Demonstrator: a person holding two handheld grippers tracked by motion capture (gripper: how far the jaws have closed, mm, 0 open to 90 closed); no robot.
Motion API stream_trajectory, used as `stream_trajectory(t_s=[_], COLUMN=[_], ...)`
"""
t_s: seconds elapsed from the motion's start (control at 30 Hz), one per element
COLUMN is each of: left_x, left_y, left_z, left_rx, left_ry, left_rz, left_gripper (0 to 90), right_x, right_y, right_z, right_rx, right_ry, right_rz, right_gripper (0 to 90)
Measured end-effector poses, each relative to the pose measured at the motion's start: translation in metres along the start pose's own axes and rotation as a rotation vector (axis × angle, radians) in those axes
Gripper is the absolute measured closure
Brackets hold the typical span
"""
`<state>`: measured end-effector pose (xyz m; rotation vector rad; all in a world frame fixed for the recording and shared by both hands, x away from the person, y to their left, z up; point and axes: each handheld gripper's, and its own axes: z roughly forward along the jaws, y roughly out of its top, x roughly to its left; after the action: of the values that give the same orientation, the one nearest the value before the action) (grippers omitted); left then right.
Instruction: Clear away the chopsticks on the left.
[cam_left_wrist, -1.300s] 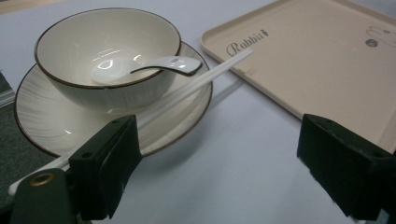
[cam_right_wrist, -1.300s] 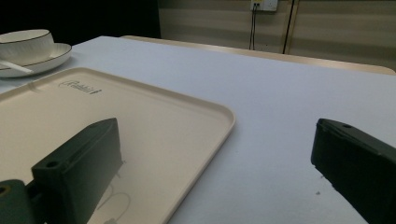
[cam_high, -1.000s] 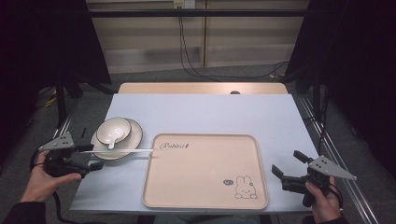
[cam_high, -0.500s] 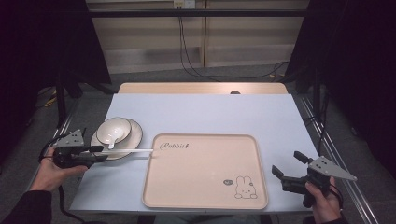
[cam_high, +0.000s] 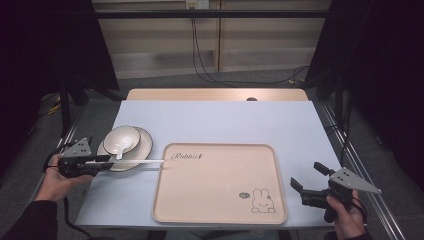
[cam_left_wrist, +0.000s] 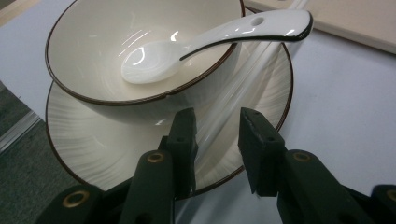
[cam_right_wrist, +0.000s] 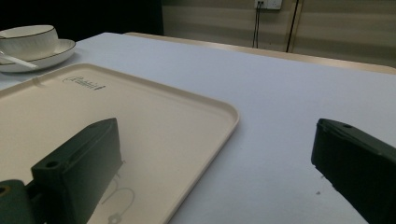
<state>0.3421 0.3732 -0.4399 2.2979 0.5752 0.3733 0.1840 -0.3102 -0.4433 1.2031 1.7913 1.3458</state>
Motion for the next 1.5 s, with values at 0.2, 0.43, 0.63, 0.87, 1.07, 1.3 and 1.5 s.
stream_trajectory(t_s=[0.2, 0.43, 0.63, 0.87, 1.07, 1.3, 1.5], left_x=[-0.001, -0.005, -0.004, -0.003, -0.001, 0.000, 0.000], left_y=[0.000, 0.003, 0.008, 0.008, 0.011, 0.013, 0.013], left_z=[0.004, 0.011, 0.012, 0.014, 0.018, 0.020, 0.021], left_rx=[0.015, 0.030, 0.056, 0.046, 0.059, 0.071, 0.063], left_ry=[-0.005, -0.029, -0.052, -0.059, -0.097, -0.144, -0.152], left_rz=[0.008, 0.025, 0.046, 0.043, 0.053, 0.054, 0.039], left_gripper=[70.0, 72.3, 73.7, 74.0, 76.2, 82.8, 84.2], right_x=[0.000, 0.001, 0.000, 0.001, 0.001, 0.001, 0.000], right_y=[0.000, 0.000, 0.000, 0.000, 0.000, -0.001, 0.000], right_z=[0.000, 0.000, 0.001, 0.001, 0.001, 0.001, 0.001], right_rx=[-0.002, 0.002, 0.000, 0.002, 0.006, 0.006, 0.008], right_ry=[0.002, 0.005, 0.005, 0.005, 0.009, 0.009, 0.009], right_rz=[-0.004, -0.004, -0.007, -0.008, -0.011, -0.013, -0.011], right_gripper=[1.3, 1.3, 1.3, 1.3, 1.3, 1.3, 1.3])
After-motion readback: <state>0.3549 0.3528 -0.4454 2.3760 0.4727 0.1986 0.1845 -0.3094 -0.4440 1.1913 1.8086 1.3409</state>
